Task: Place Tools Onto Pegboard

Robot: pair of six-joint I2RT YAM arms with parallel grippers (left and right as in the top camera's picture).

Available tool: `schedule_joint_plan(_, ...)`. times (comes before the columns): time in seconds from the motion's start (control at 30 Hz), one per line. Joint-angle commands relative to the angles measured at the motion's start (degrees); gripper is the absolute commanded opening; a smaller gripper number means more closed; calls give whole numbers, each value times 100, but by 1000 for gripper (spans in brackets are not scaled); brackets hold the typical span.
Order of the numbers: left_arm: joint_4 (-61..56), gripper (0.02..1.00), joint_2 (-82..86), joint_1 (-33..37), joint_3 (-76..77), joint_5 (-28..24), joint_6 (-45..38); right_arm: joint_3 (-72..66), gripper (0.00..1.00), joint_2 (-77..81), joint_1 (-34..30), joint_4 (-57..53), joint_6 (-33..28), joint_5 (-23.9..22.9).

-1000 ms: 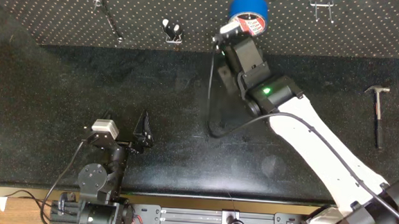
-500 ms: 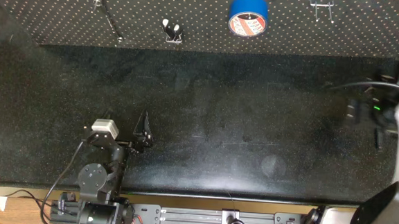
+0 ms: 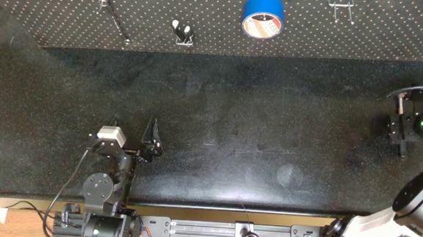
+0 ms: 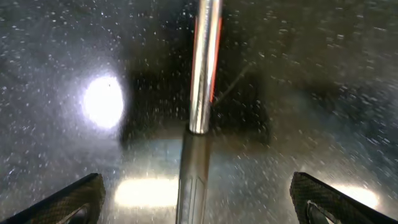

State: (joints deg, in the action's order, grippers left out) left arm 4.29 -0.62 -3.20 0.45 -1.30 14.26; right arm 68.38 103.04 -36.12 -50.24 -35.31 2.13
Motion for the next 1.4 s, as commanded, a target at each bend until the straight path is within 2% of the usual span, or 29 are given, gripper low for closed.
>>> schedule_joint_plan(0.03,42,996,42,-20,-13,61,28,-4,974,205,136,55,-125,87)
schedule_joint_plan(0.2,42,996,42,-20,-13,61,28,-4,974,389,151,0,-118,92)
schedule_joint_plan(0.23,42,996,42,-20,-13,61,28,-4,945,400,151,-4,-118,92)
schedule_joint_plan(0.27,42,993,42,-20,-13,61,28,-4,586,404,151,-24,-118,92)
schedule_joint_plan(0.37,42,996,42,-20,-13,61,28,-4,112,428,149,-28,-118,90)
schedule_joint_plan(0.4,42,996,42,-20,-13,61,28,-4,80,490,149,-24,-94,90)
schedule_joint_plan(0.47,44,996,42,-20,-13,61,28,-4,75,459,162,44,136,92)
schedule_joint_plan(0.53,42,996,42,-20,-13,61,28,-4,77,-201,184,326,1207,133)
schedule_joint_plan(0.6,42,996,42,-20,-13,61,28,-4,75,-1742,184,313,1895,1051)
schedule_joint_plan(0.63,42,996,42,-20,-13,61,28,-4,75,-2365,205,295,2317,1327)
schedule_joint_plan(0.67,44,996,42,-20,-13,61,28,-4,75,-2981,422,304,2813,1408)
schedule_joint_plan(0.7,42,996,42,-20,-13,61,28,-4,75,-3257,649,302,2966,1405)
schedule_joint_plan(0.8,42,996,42,-20,-13,61,28,-4,75,-3696,2168,752,3230,1397)
schedule_joint_plan(0.93,42,996,42,-20,-13,61,28,-4,75,-3213,2900,922,3230,1379)
schedule_joint_plan(1.1,42,996,42,-20,-13,61,28,-4,75,-2708,3294,1462,3230,1379)
schedule_joint_plan(1.4,44,996,42,-20,-13,61,28,-4,75,-2295,3331,1567,3233,1355)
